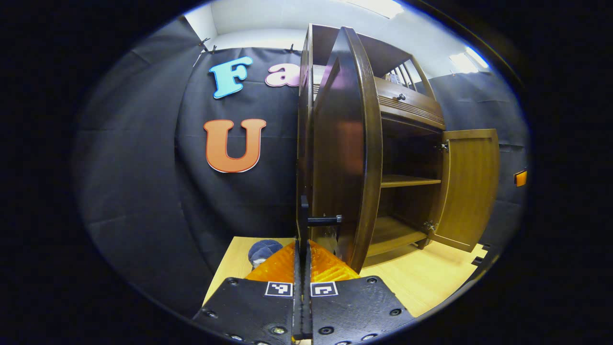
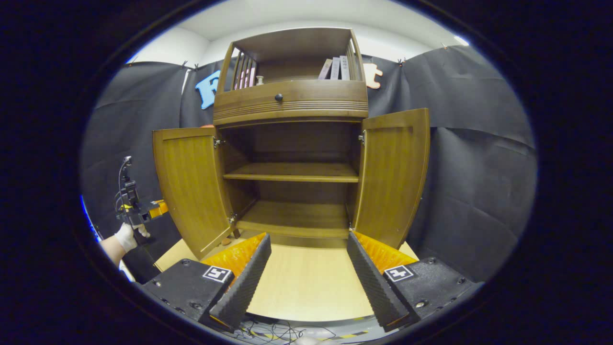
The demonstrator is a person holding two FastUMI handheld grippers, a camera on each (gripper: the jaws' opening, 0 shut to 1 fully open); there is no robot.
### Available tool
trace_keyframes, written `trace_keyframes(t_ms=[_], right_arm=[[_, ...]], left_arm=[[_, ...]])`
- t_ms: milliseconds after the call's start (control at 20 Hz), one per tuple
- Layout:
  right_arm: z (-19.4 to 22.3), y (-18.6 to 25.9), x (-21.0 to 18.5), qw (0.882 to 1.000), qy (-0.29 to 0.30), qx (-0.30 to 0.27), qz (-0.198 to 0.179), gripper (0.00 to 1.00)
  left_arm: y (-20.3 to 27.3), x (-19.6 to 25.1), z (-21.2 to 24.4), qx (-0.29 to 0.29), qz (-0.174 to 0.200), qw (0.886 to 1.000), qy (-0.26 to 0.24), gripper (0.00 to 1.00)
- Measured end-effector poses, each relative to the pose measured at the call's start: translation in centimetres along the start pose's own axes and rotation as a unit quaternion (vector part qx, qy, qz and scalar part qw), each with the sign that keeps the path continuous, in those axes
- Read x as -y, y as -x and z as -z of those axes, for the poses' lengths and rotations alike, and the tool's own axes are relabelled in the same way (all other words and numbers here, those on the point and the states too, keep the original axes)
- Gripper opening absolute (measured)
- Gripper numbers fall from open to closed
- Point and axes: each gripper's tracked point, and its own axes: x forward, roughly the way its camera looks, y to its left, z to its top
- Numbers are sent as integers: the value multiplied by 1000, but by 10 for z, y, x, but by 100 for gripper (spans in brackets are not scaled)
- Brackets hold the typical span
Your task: Open the right door of the double-door shoe cabinet with the right hand, and open the left door with the left hand.
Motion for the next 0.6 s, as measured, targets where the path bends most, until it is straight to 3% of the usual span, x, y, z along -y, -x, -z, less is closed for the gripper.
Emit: trace_keyframes(t_ms=[400, 550, 600], right_arm=[[2, -1, -4, 1000, 6, -6, -8, 100], [1, -2, -5, 1000, 9, -5, -11, 100], [1, -2, -5, 1000, 10, -6, -12, 100]], left_arm=[[-3, -10, 3, -8, 42, 999, 20, 6], [2, -17, 4, -13, 26, 999, 16, 22], [4, -22, 4, -10, 15, 1000, 11, 45]])
